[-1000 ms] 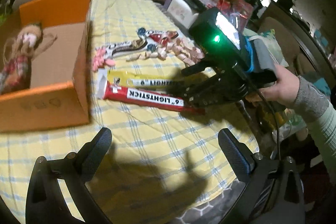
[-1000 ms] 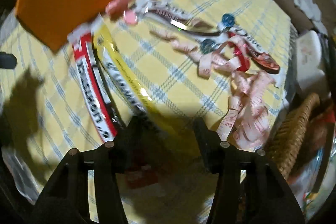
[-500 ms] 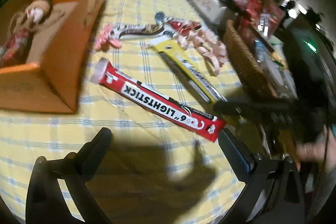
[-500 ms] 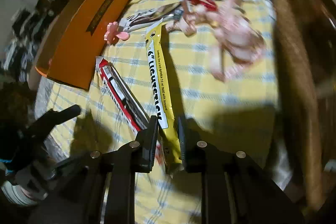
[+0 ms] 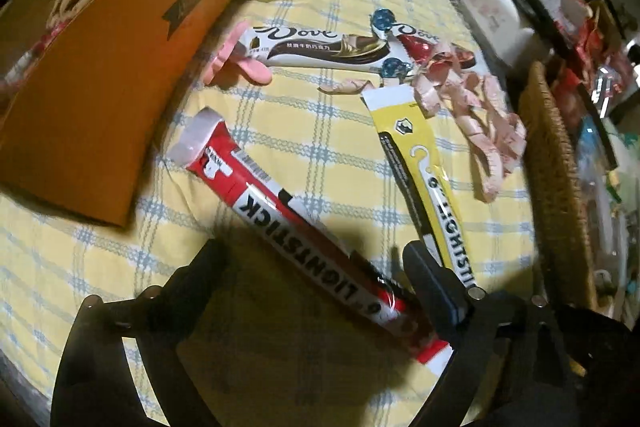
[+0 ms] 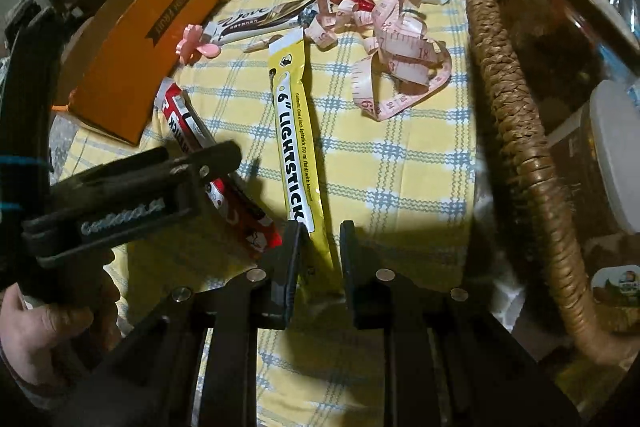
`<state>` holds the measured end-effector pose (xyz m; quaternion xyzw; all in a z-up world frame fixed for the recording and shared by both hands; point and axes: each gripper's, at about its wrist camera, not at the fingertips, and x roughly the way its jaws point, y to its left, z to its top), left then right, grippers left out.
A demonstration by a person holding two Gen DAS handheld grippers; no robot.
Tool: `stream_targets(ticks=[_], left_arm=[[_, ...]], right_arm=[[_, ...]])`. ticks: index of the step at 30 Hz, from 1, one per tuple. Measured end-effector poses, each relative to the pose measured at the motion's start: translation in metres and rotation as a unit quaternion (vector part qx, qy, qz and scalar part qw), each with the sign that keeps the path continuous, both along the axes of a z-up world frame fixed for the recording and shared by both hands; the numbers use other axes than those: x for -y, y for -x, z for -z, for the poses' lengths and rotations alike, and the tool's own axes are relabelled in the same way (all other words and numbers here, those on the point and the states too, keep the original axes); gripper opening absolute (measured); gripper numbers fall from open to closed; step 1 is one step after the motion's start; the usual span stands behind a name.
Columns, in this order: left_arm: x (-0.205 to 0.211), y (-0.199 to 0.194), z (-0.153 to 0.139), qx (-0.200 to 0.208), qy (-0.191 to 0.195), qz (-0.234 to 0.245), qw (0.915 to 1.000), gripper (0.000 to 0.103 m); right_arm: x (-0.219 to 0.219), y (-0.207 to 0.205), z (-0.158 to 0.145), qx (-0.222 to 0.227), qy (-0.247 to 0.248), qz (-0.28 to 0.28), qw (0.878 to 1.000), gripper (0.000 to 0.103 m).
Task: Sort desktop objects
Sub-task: 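Grasp the yellow lightstick with the right gripper while the left grasps the red lightstick, then carry both lightsticks into the orange box and open both grippers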
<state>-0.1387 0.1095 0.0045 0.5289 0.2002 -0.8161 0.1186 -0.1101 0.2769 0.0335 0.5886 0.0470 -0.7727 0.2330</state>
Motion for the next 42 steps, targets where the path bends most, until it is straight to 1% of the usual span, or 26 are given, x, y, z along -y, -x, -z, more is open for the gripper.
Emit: stream_targets(ticks=[1,2,3,4,5,6,7,8,9,10,11,14,15,16,17,18,19,21,24,26,28,32,35,38,41,42], left_arm=[[-0.001,0.001,0.0,0.003,0.015,-0.004,0.9999,0.082],[-0.005,0.002,0.0,0.006,0.031,-0.005,0.9995,0.072],[-0.006,0.002,0.0,0.005,0.043,-0.004,0.9991,0.066],[-0.007,0.003,0.0,0.004,0.05,-0.001,0.9987,0.063],[-0.006,0.002,0.0,0.004,0.056,0.0,0.9984,0.056],[-0.005,0.002,-0.001,0.003,0.059,0.001,0.9982,0.048],[-0.002,0.0,-0.002,0.002,0.06,0.001,0.9982,0.042],[0.002,-0.002,-0.002,0.001,0.06,-0.004,0.9982,0.03],[0.006,-0.005,-0.003,-0.001,0.055,-0.008,0.9985,0.024],[0.01,-0.009,-0.004,-0.004,0.047,-0.007,0.9989,0.023],[0.013,-0.011,-0.003,-0.007,0.042,0.002,0.9991,0.022],[0.011,-0.01,-0.002,-0.003,0.051,0.025,0.9984,0.025],[0.01,-0.009,-0.002,-0.002,0.049,0.028,0.9984,0.028],[0.009,-0.008,-0.002,-0.002,0.051,0.031,0.9982,0.028],[0.005,-0.007,-0.002,0.0,0.058,0.042,0.9975,0.03],[0.001,-0.006,-0.003,0.0,0.066,0.051,0.9965,0.027],[-0.001,-0.006,-0.004,-0.004,0.071,0.062,0.9955,0.025],[0.005,-0.01,-0.006,-0.008,0.063,0.066,0.9958,0.016],[0.022,-0.017,-0.01,-0.024,0.02,0.07,0.997,0.016],[0.025,-0.022,-0.016,-0.033,0.012,0.08,0.9962,0.016],[0.026,-0.028,-0.026,-0.043,-0.005,0.097,0.9944,0.015],[0.027,-0.042,-0.049,-0.071,-0.057,0.132,0.987,0.015],[0.032,-0.053,-0.073,-0.096,-0.064,0.146,0.9826,0.015],[0.055,-0.056,-0.1,-0.115,-0.072,0.136,0.9814,0.015],[0.089,-0.052,-0.124,-0.12,-0.061,0.12,0.9836,0.015],[0.104,-0.049,-0.136,-0.123,-0.046,0.114,0.9848,0.015]], right_arm=[[0.001,0.0,0.0,-0.004,-0.003,-0.002,1.0,0.02],[0.003,-0.001,0.0,-0.008,-0.009,-0.004,1.0,0.02],[0.005,-0.001,0.0,-0.012,-0.013,-0.007,1.0,0.02],[0.007,-0.002,0.001,-0.016,-0.016,-0.009,1.0,0.02],[0.008,-0.002,0.001,-0.017,-0.017,-0.01,1.0,0.021],[0.01,-0.002,0.002,-0.018,-0.017,-0.01,1.0,0.021],[0.012,-0.002,0.003,-0.021,-0.018,-0.013,1.0,0.022],[0.016,-0.001,0.005,-0.026,-0.026,-0.014,0.999,0.024],[0.02,0.0,0.006,-0.032,-0.035,-0.015,0.999,0.026],[0.024,0.001,0.008,-0.036,-0.045,-0.018,0.998,0.029],[0.029,0.001,0.01,-0.039,-0.055,-0.021,0.998,0.031],[0.043,0.003,0.017,-0.045,-0.086,-0.031,0.995,0.032],[0.046,0.003,0.017,-0.05,-0.09,-0.03,0.994,0.033],[0.047,0.005,0.017,-0.051,-0.09,-0.027,0.994,0.032],[0.046,0.006,0.017,-0.048,-0.088,-0.022,0.995,0.029],[0.045,0.006,0.015,-0.048,-0.083,-0.02,0.995,0.023],[0.044,0.006,0.013,-0.049,-0.074,-0.015,0.996,0.014],[0.036,0.006,0.007,-0.047,-0.047,0.003,0.998,0.014],[0.024,0.006,-0.005,-0.04,0.006,0.028,0.999,0.014],[0.018,0.007,-0.014,-0.029,0.046,0.039,0.998,0.014],[0.017,0.004,-0.025,-0.022,0.084,0.046,0.995,0.014],[0.016,-0.005,-0.052,-0.037,0.116,0.051,0.991,0.014],[0.022,-0.01,-0.073,-0.046,0.137,0.05,0.988,0.014],[0.038,-0.01,-0.096,-0.065,0.13,0.039,0.989,0.014],[0.061,-0.009,-0.118,-0.086,0.119,0.025,0.989,0.014],[0.07,-0.007,-0.123,-0.088,0.12,0.018,0.989,0.014]])
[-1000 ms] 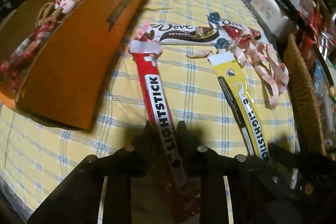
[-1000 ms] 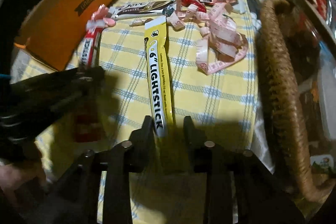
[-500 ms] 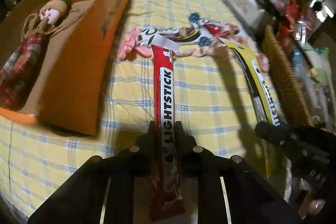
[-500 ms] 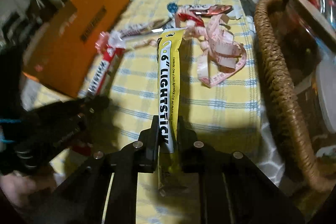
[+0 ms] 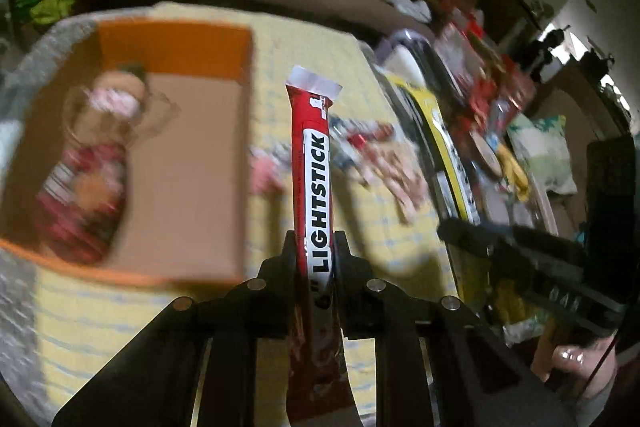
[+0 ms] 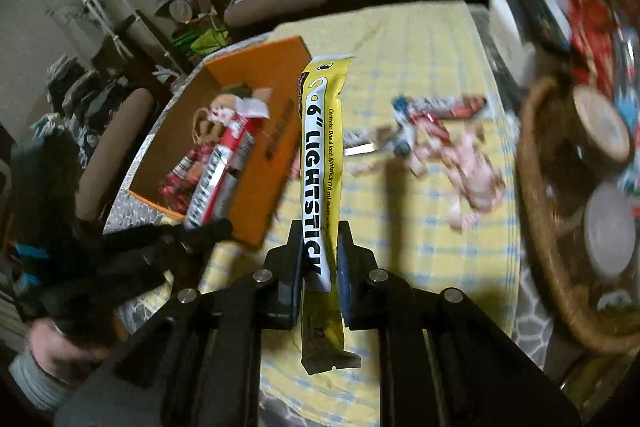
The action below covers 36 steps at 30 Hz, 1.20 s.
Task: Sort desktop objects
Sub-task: 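Carry both lightsticks into the orange box and open both grippers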
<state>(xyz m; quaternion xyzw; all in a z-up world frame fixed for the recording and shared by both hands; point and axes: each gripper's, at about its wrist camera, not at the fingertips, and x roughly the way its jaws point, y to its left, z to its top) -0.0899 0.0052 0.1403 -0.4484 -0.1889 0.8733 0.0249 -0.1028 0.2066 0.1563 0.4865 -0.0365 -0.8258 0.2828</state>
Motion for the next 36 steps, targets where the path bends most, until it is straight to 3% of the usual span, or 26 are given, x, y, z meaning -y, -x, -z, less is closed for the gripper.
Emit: stream_targets(ticks=[6,11,13,17,24,30,33,36], left_arm=[[0.073,0.015,-0.034,-0.013,0.021,-0.039,0.9989,0.015],[0.12,0.037,-0.025,0.014,0.028,-0.06,0.9977,0.015],[0.132,0.045,-0.009,0.031,0.019,-0.069,0.9969,0.015],[0.147,0.067,0.023,0.061,-0.016,-0.075,0.9952,0.015],[0.146,0.09,0.063,0.1,-0.02,-0.065,0.9927,0.015],[0.144,0.102,0.08,0.115,-0.024,-0.061,0.9912,0.015],[0.14,0.107,0.081,0.114,-0.023,-0.058,0.9915,0.016],[0.138,0.115,0.086,0.121,-0.02,-0.059,0.9907,0.016]], right_arm=[[0.073,0.016,-0.018,0.007,0.019,-0.031,0.999,0.014],[0.121,0.063,0.006,0.092,0.089,-0.016,0.992,0.014],[0.136,0.083,0.022,0.119,0.097,0.002,0.988,0.014],[0.164,0.112,0.055,0.149,0.074,0.034,0.986,0.014],[0.189,0.125,0.089,0.138,-0.015,0.071,0.988,0.014],[0.194,0.124,0.087,0.128,-0.039,0.088,0.987,0.015],[0.188,0.122,0.08,0.116,-0.047,0.088,0.988,0.024],[0.181,0.125,0.068,0.105,-0.048,0.082,0.99,0.026]])
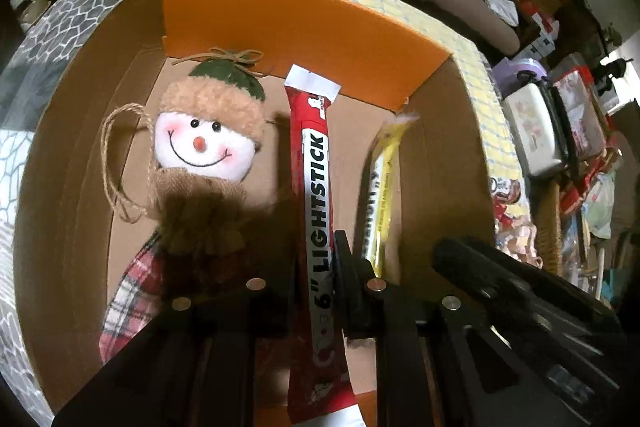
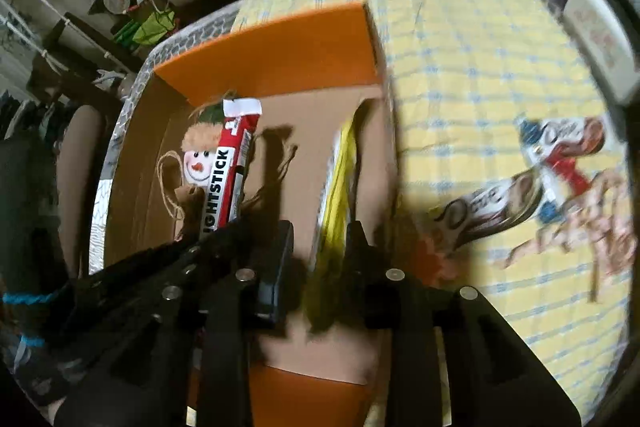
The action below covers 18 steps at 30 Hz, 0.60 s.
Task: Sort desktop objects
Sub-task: 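Carry both lightsticks into the orange box and open both grippers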
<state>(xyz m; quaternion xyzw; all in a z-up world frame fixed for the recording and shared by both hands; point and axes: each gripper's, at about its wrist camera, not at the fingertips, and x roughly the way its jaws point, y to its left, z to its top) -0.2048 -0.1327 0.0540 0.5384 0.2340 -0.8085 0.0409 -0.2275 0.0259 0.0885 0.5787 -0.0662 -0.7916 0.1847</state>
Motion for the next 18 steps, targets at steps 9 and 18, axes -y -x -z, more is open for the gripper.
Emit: stream_targets(ticks=[9,18], left_arm=[[-0.008,0.015,0.019,0.037,0.029,0.017,0.9987,0.016],[-0.017,0.018,0.022,0.048,0.055,0.036,0.9967,0.065]], right_arm=[[-0.023,-0.009,-0.046,-0.067,-0.002,-0.02,0.998,0.04],[-0.061,-0.015,-0.064,-0.09,0.004,-0.032,0.995,0.042]])
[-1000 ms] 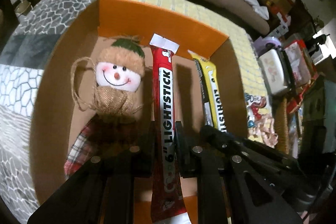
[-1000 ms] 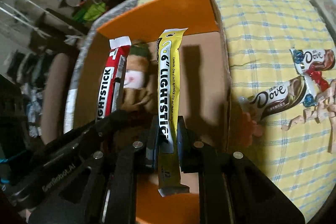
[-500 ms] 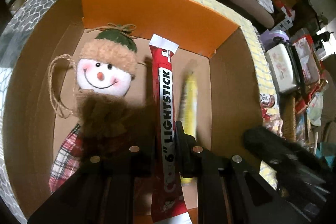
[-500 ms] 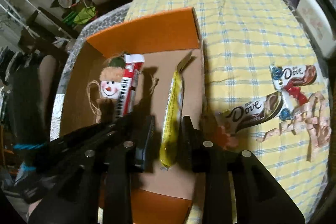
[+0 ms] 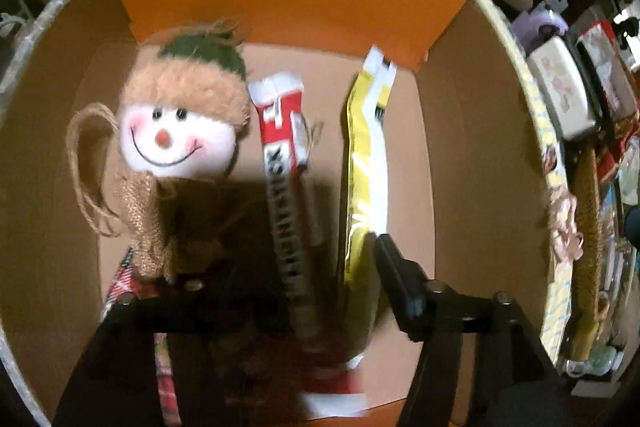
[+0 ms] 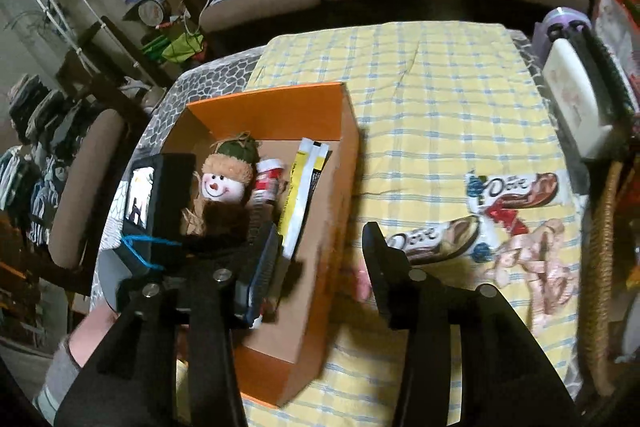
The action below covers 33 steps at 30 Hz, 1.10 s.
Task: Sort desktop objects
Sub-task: 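Reach the right gripper to the pink tape measure and grasp it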
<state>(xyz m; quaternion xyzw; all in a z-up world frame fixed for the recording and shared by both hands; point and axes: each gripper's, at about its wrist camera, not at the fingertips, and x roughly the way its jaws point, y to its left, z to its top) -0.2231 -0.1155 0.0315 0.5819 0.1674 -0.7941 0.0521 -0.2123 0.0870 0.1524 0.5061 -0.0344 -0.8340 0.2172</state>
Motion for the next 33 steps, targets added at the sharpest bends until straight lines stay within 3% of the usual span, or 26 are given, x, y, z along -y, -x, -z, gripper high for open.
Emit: stream_targets(ticks=[5,9,14,19,24,27,33], left_arm=[[0.0,-0.009,-0.031,-0.033,0.015,0.001,0.9994,0.066],[-0.02,-0.026,-0.059,-0.093,-0.016,0.04,0.9947,0.069],[-0.076,-0.039,-0.085,-0.132,0.001,0.131,0.9825,0.069],[-0.118,-0.067,-0.103,-0.176,-0.014,0.185,0.9666,0.069],[-0.166,-0.09,-0.103,-0.22,-0.011,0.231,0.9477,0.069],[-0.187,-0.093,-0.094,-0.229,-0.012,0.248,0.941,0.069],[-0.209,-0.092,-0.067,-0.202,-0.036,0.248,0.9466,0.069]], right_arm=[[-0.033,0.001,-0.005,-0.013,-0.017,0.003,1.0,0.047],[-0.067,0.003,0.003,0.002,-0.016,0.012,1.0,0.047],[-0.105,-0.003,0.023,0.025,-0.02,0.02,0.999,0.047],[-0.144,-0.013,0.042,0.028,-0.013,0.024,0.999,0.047],[-0.154,-0.028,0.06,-0.003,-0.05,-0.002,0.999,0.047],[-0.158,-0.039,0.064,-0.036,-0.075,-0.004,0.997,0.047],[-0.145,-0.028,0.067,-0.097,-0.156,-0.044,0.982,0.047]])
